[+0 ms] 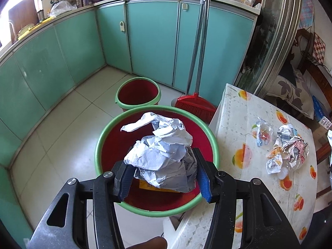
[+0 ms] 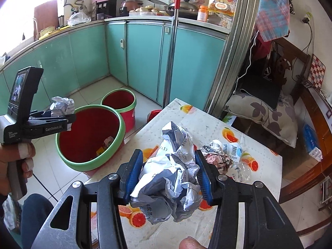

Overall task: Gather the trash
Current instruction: 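Carry the foil over the bucket and open the left tool while the right tool carries its wad, then lower the foil wad into the red bucket and open the right tool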

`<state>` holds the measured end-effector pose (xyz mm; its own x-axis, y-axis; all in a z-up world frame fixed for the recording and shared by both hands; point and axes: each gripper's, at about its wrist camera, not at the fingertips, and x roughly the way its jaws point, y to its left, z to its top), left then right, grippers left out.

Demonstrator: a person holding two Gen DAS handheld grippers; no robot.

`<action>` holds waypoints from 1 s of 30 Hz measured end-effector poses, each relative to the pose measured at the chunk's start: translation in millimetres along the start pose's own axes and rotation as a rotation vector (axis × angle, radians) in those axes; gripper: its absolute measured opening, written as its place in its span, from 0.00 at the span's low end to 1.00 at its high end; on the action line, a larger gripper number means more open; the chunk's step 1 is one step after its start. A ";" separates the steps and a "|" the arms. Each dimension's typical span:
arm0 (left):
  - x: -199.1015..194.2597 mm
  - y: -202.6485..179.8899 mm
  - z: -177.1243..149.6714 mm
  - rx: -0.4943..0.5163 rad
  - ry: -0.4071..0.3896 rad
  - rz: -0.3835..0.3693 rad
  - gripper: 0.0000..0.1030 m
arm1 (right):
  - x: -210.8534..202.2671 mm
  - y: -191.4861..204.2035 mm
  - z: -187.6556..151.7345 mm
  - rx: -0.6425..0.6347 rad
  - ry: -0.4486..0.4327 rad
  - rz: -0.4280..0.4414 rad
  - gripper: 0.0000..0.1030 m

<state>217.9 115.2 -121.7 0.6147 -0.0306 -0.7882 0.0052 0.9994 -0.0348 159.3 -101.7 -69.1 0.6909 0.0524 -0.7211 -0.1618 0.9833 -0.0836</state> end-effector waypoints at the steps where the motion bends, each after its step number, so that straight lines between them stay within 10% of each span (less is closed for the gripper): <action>1: 3.1 2.5 -0.3 -0.005 0.005 -0.003 0.52 | 1.3 4.4 3.0 -0.006 -0.001 0.004 0.47; 5: 10.2 12.6 0.7 -0.023 0.016 0.003 0.60 | 8.7 20.3 14.7 -0.032 -0.004 0.011 0.47; 11: 9.1 30.0 4.3 -0.053 -0.005 -0.002 0.99 | 24.7 47.8 33.3 -0.062 -0.009 0.034 0.47; 30: -51.9 127.5 -20.1 -0.219 -0.120 0.168 0.99 | 113.7 169.2 89.9 -0.172 -0.024 0.213 0.47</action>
<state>170.8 243.8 -97.6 0.6812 0.1500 -0.7166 -0.2666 0.9624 -0.0520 273.9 86.2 -103.4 0.6450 0.2606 -0.7184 -0.4210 0.9057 -0.0494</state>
